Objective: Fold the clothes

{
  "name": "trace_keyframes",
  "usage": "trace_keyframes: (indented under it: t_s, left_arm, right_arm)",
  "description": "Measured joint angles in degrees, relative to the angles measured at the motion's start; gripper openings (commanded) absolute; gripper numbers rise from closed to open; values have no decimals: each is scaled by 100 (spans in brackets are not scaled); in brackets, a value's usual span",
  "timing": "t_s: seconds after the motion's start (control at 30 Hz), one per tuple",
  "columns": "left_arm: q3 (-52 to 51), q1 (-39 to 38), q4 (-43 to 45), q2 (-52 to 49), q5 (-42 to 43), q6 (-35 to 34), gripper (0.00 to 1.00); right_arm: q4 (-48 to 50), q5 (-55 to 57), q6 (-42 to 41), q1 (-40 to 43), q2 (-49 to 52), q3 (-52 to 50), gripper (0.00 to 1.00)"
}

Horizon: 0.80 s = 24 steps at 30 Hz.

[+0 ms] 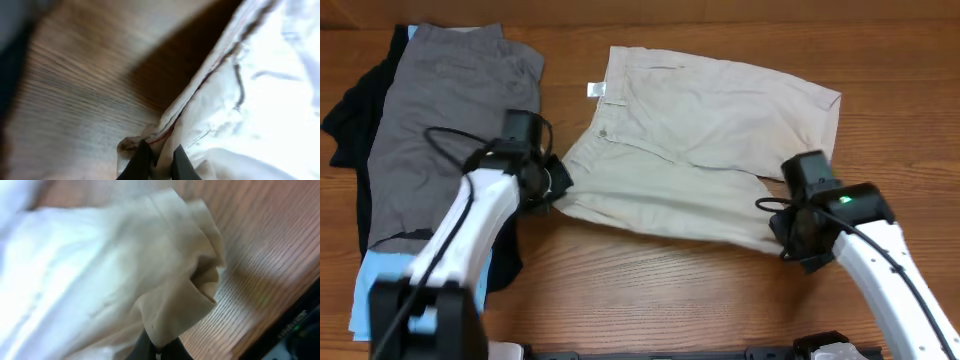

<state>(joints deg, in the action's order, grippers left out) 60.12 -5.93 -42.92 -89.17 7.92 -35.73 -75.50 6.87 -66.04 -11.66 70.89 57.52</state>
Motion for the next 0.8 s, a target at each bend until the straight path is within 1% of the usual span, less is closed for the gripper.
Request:
trace_keyframes:
  t_s: [0.13,0.3,0.37,0.5,0.57,0.7,0.8]
  left_arm:
    - [55,0,-317,1099,-4,321,4]
    - [59,-2,-715,2100,0,549,4]
    - [61,-2,-1043,2535,2,599,4]
    - [63,-2,-1469,2962,46,616,4]
    - [63,-2,-1655,3171,55,616,4]
    - [63,-2,-1786,3423,59,616,4]
    - [63,-2,-1845,3407,39,616,4]
  right_arm:
    - [-413,129,437,0,-304,614,4]
    - [-846,195,643,0,-914,1012,4]
    - [-1108,192,693,-2,-1283,1143,4]
    - [-1561,101,914,-2,-1862,1491,4]
    - [-1624,44,1051,-2,-2035,1735,4]
    - [-1482,-7,1388,-2,-2149,1982,4]
    - [-1211,0,1641,0,-1930,1982,4]
